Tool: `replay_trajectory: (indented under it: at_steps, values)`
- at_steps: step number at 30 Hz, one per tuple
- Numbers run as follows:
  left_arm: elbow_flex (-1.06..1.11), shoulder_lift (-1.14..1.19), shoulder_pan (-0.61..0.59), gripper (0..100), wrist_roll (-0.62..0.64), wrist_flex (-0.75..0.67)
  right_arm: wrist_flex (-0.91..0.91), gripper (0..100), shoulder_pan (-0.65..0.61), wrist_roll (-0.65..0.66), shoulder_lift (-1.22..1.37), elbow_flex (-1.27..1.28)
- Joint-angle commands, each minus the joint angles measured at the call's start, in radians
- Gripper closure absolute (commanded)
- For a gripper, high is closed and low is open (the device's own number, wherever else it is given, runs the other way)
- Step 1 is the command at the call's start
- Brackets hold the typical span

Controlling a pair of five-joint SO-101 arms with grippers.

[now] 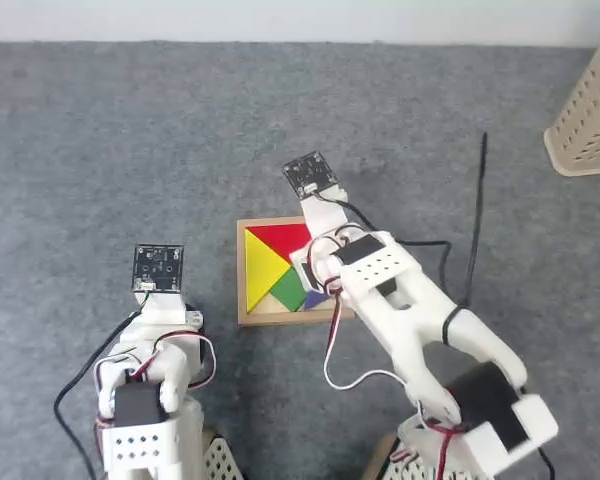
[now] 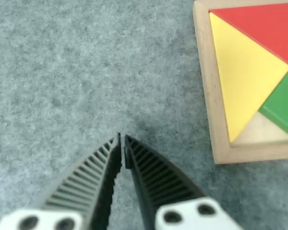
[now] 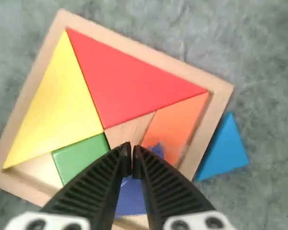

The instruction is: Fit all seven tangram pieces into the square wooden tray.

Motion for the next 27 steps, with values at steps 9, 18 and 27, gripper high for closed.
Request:
replay_trajectory:
  at_steps: [9, 18, 27]
  values:
    - [-0.012, -0.015, -0.006, 99, 0.008, 0.005, 0.022, 99.2, 0.062, 0.018, -0.005, -0.06]
    - [-0.012, -0.015, -0.006, 99, 0.008, 0.005, 0.094, 99.2, 0.062, 0.018, -0.007, -0.06]
    - [-0.012, -0.015, -0.006, 99, 0.008, 0.005, 0.134, 99.2, 0.122, 0.017, -0.131, -0.041]
